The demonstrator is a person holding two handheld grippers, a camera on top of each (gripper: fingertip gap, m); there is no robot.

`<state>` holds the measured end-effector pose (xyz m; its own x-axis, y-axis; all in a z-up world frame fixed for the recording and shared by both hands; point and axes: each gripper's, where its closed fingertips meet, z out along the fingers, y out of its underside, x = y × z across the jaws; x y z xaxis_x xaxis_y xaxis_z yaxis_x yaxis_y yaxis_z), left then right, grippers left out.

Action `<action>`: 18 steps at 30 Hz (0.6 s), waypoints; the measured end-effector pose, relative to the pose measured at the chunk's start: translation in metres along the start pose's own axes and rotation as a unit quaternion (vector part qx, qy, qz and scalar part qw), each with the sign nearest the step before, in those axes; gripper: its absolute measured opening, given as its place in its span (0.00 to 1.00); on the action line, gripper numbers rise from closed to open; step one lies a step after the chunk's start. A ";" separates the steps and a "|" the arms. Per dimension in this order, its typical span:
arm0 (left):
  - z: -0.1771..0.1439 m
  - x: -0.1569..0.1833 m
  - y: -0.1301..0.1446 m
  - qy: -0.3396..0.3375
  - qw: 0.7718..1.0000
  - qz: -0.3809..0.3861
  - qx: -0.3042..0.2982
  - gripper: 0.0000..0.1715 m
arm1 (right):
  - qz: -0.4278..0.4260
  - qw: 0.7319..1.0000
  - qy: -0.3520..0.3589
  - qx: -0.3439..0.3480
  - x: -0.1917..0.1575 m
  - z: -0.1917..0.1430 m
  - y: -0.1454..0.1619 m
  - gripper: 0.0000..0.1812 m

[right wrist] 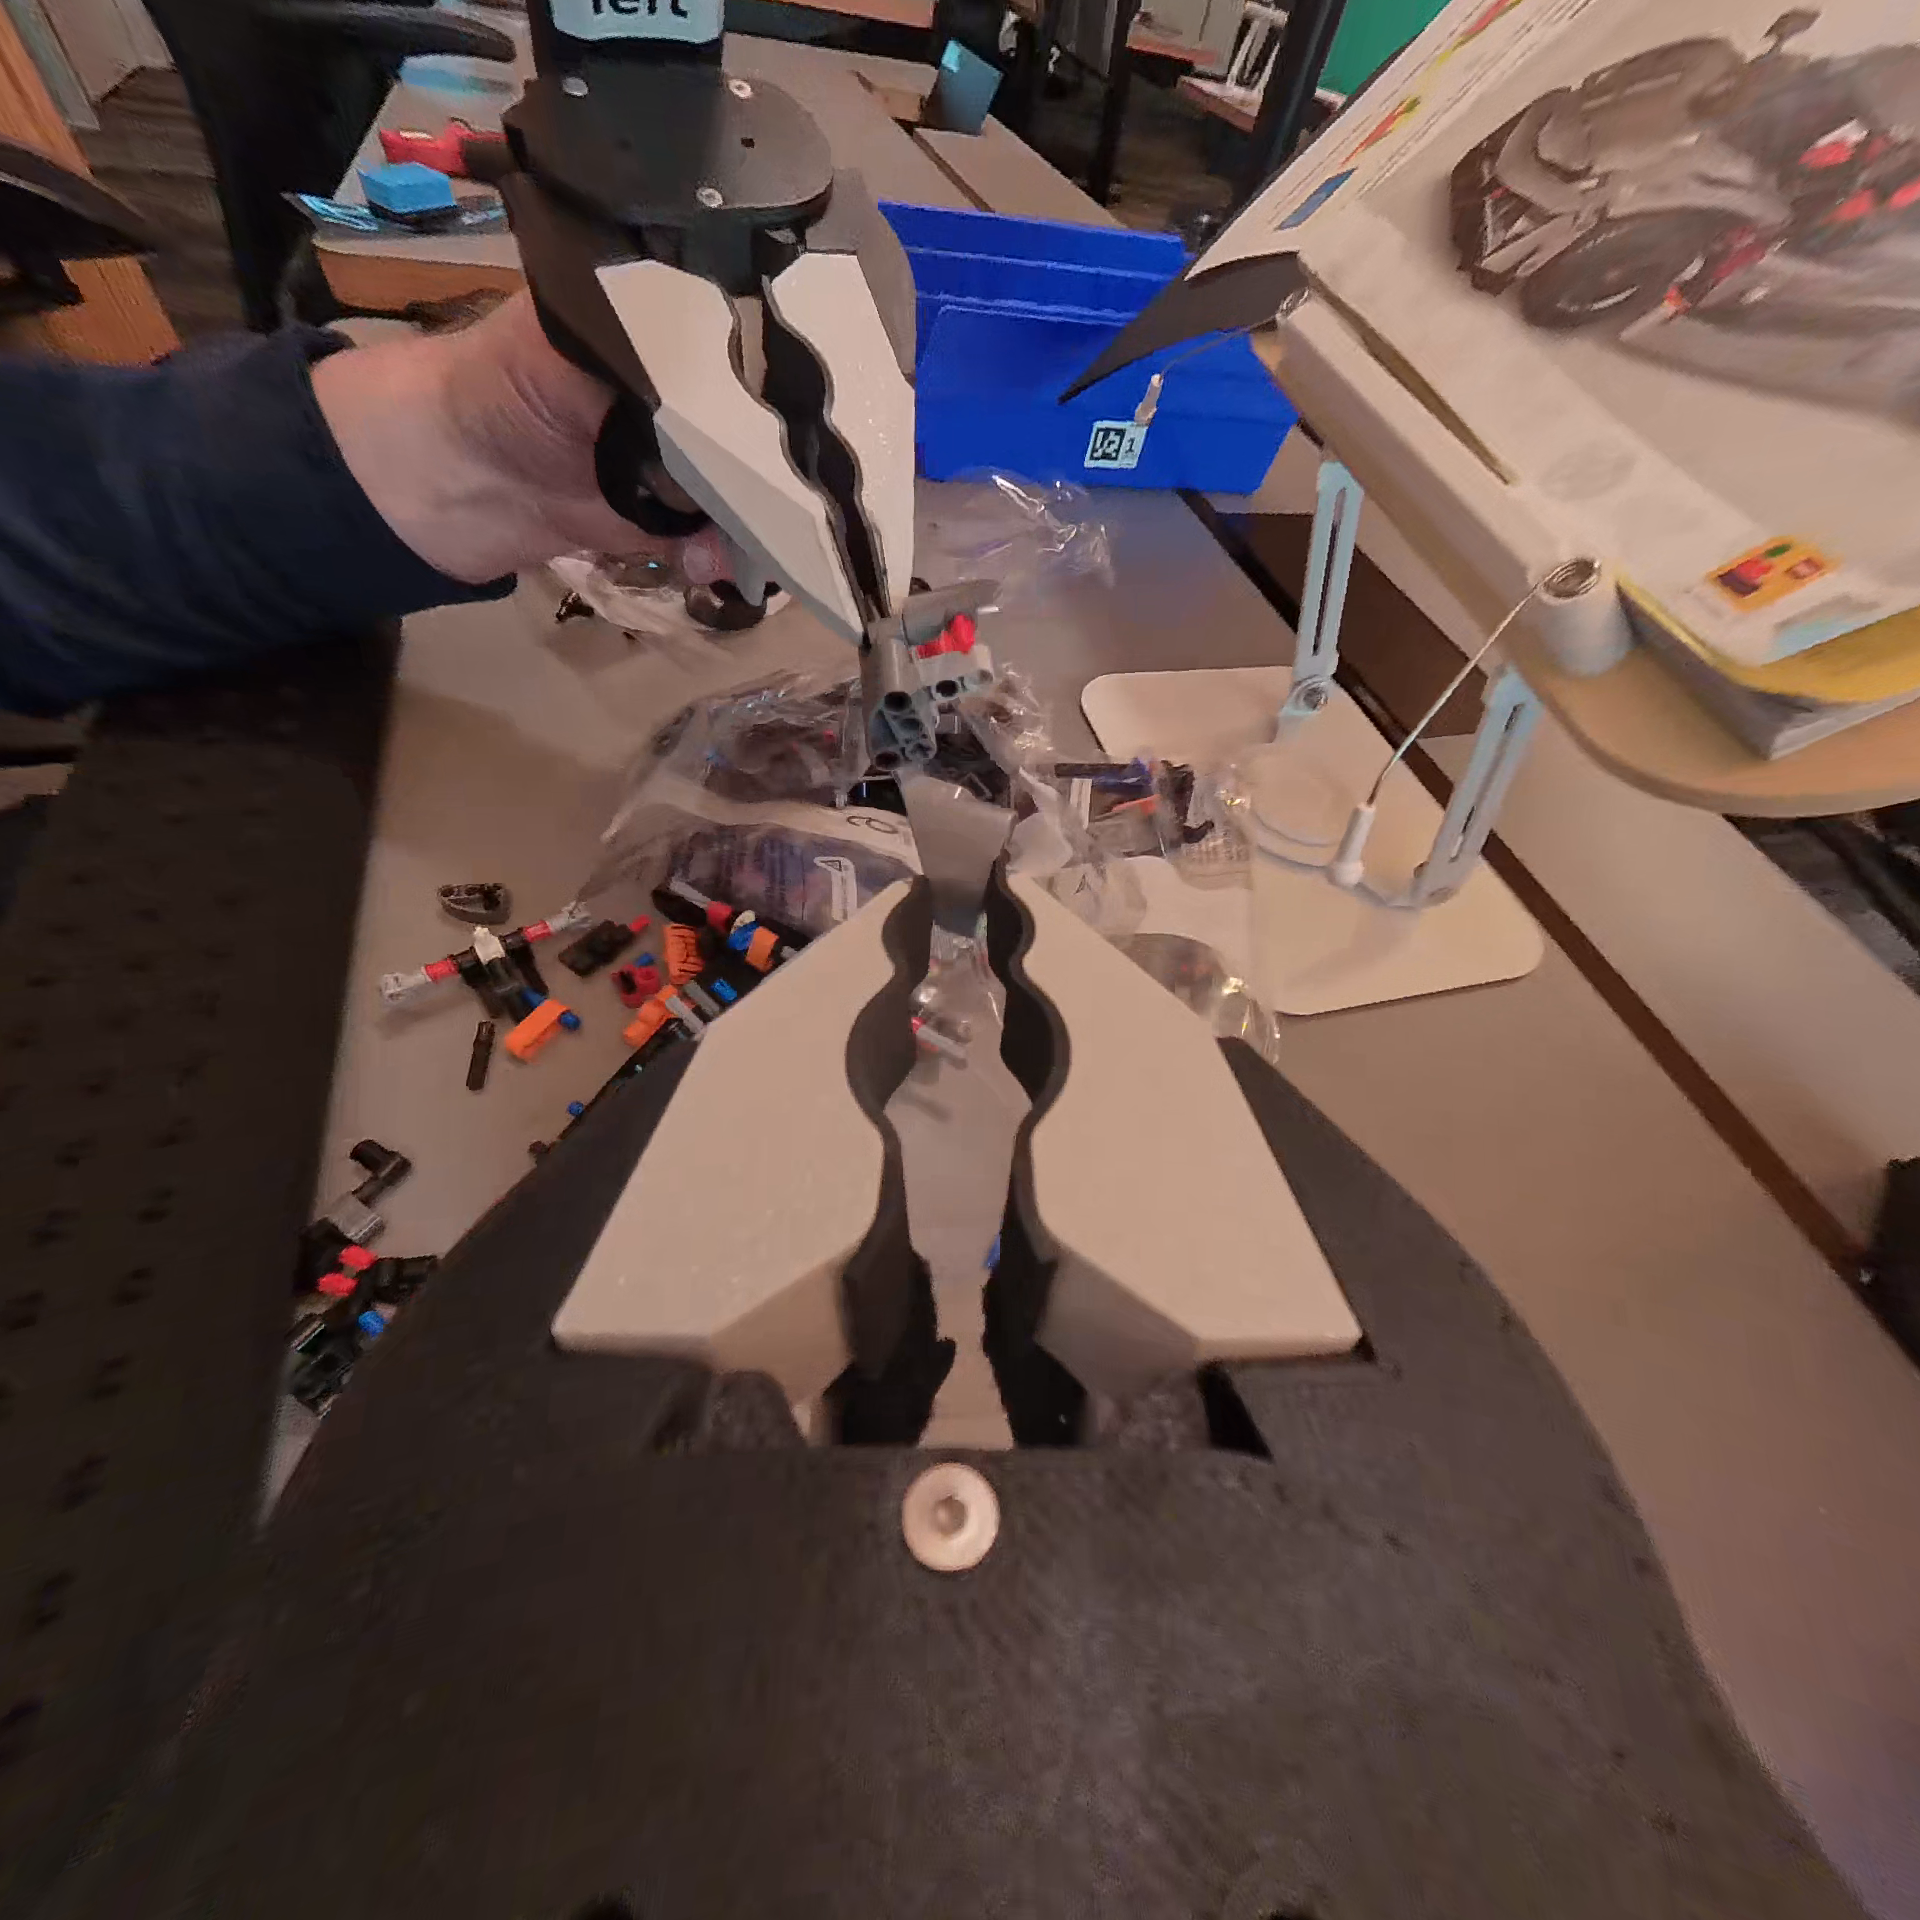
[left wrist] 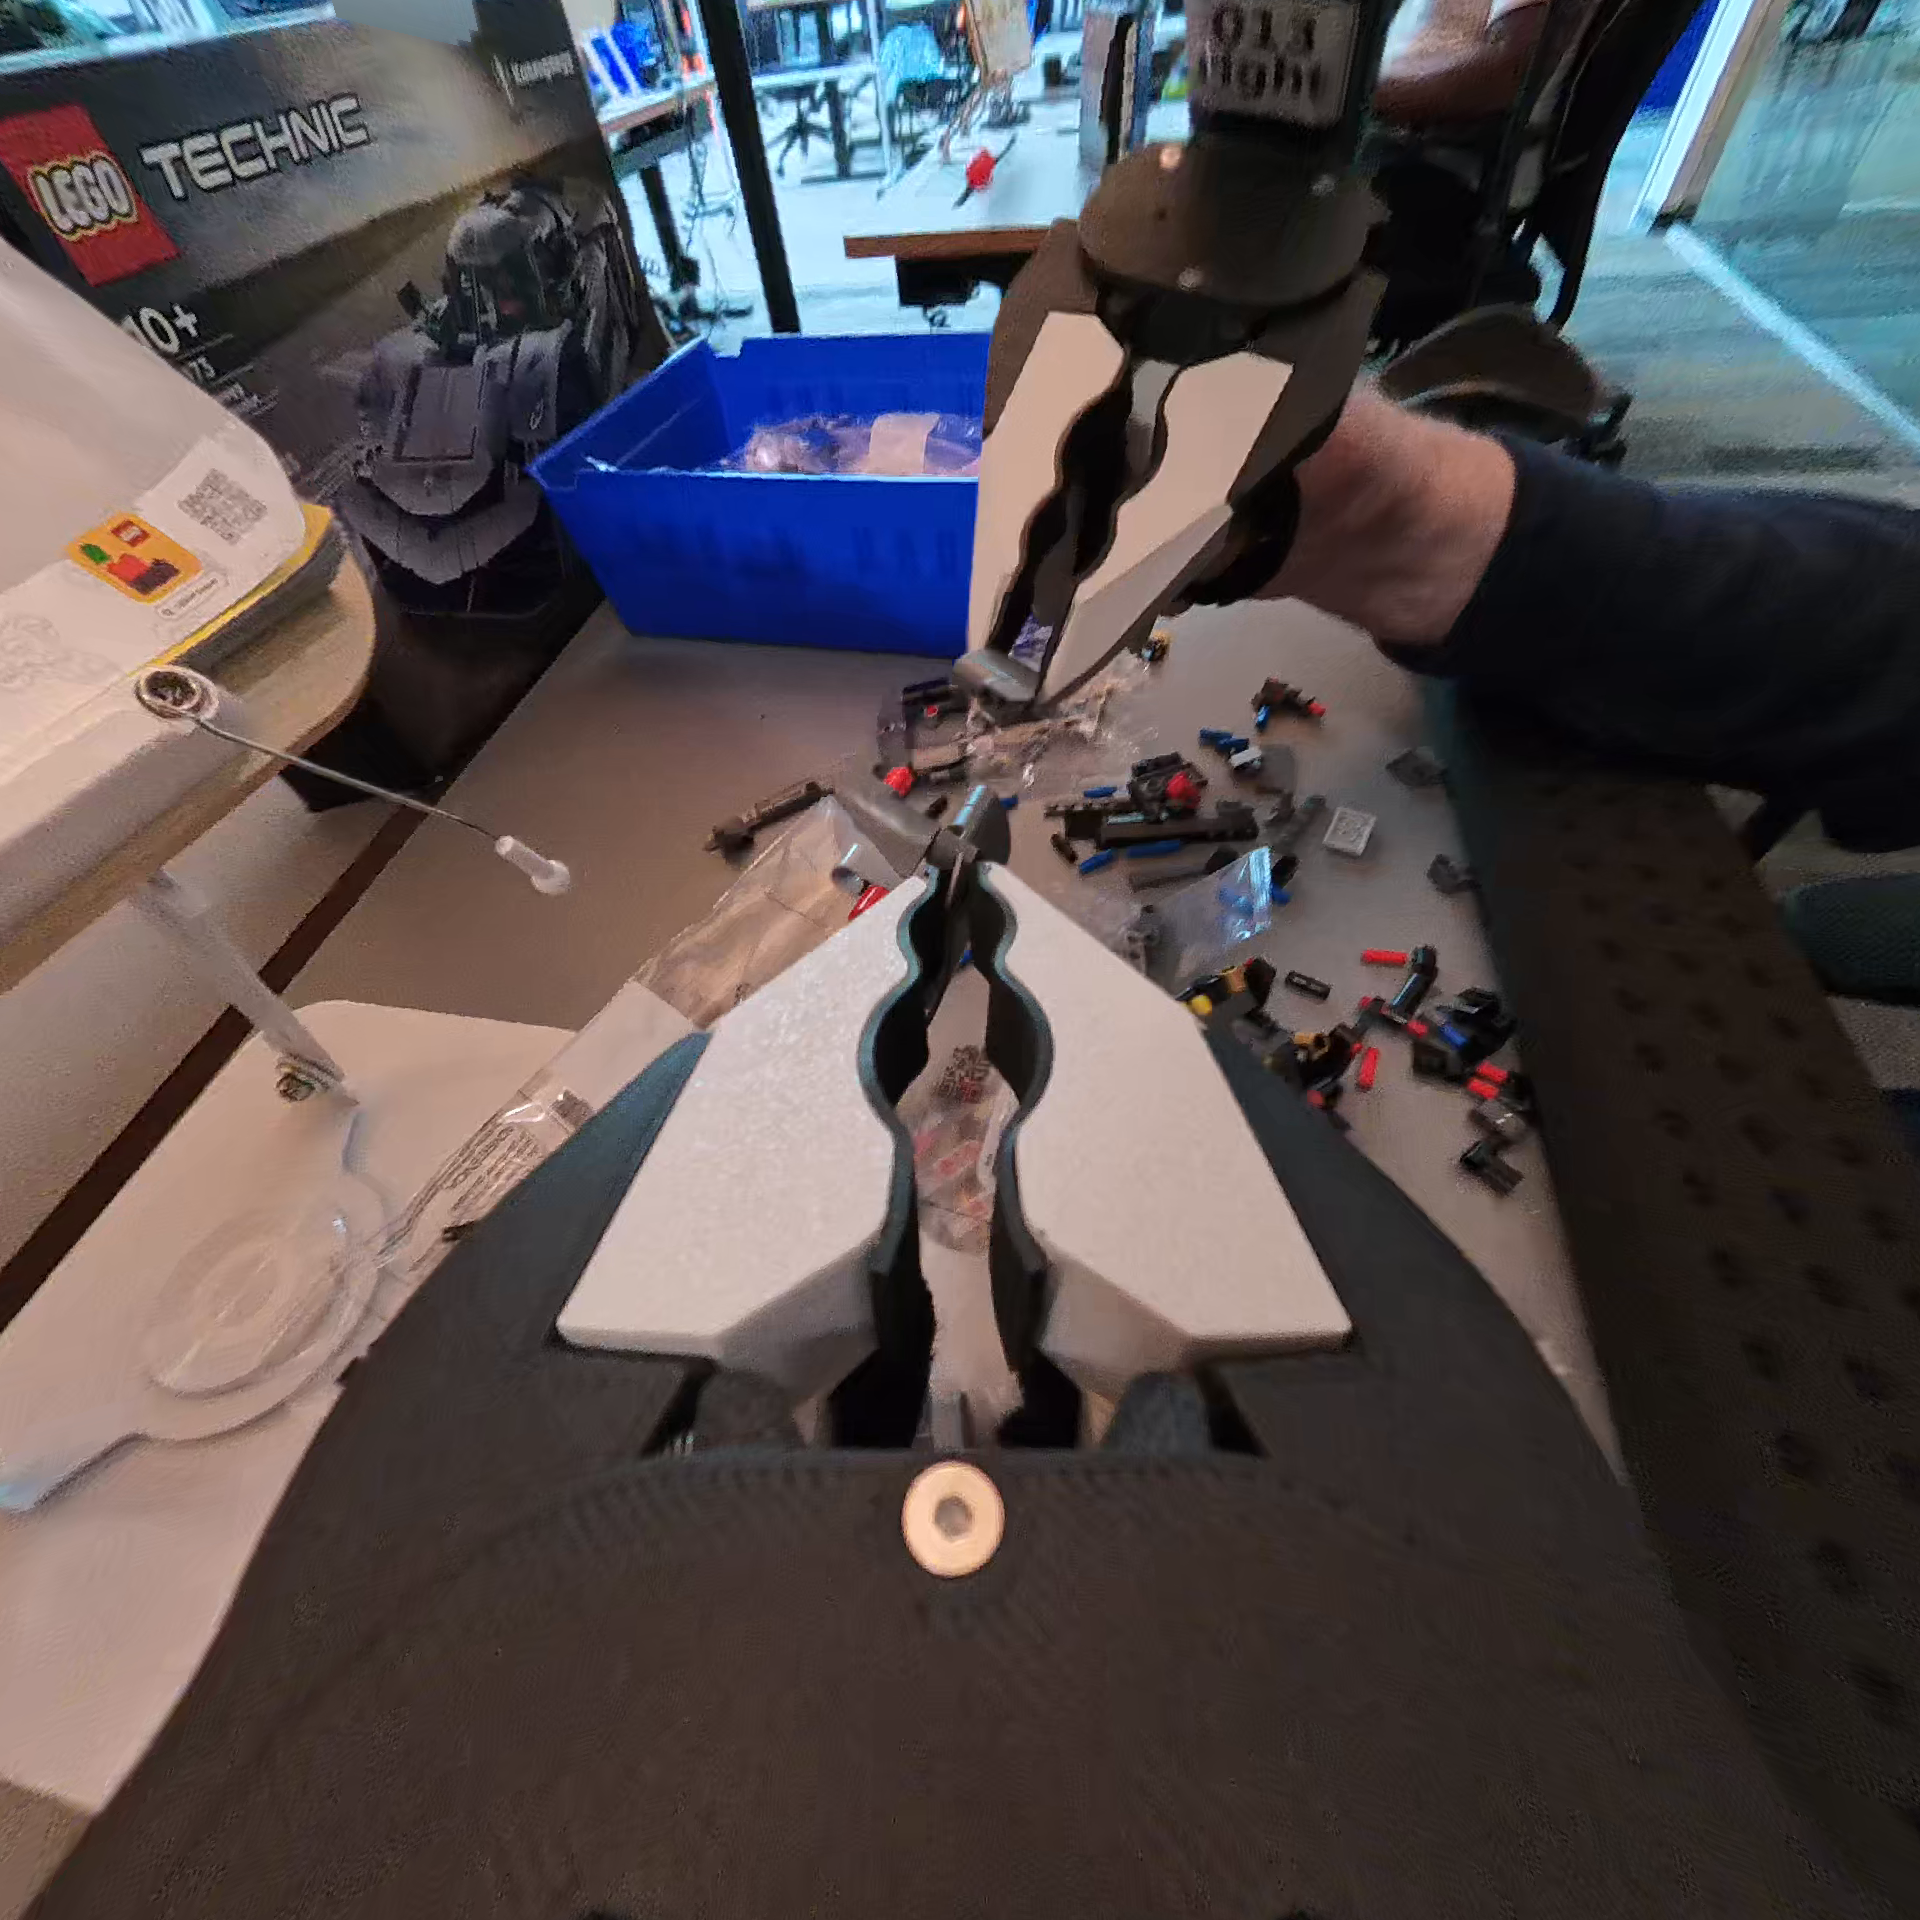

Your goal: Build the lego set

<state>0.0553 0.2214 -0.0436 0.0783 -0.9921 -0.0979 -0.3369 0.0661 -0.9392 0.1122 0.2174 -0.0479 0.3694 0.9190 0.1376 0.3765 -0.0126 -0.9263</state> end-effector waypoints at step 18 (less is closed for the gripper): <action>0.019 0.019 0.006 -0.001 0.996 0.085 -0.033 0.01 | 0.040 0.985 -0.107 -0.127 -0.027 0.003 0.052 0.11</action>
<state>0.0723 0.2046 -0.0575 0.0173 -0.9670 -0.2543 -0.4067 0.2255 -0.8853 0.1188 0.1929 -0.1012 0.2287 0.9729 -0.0345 0.5640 -0.1613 -0.8099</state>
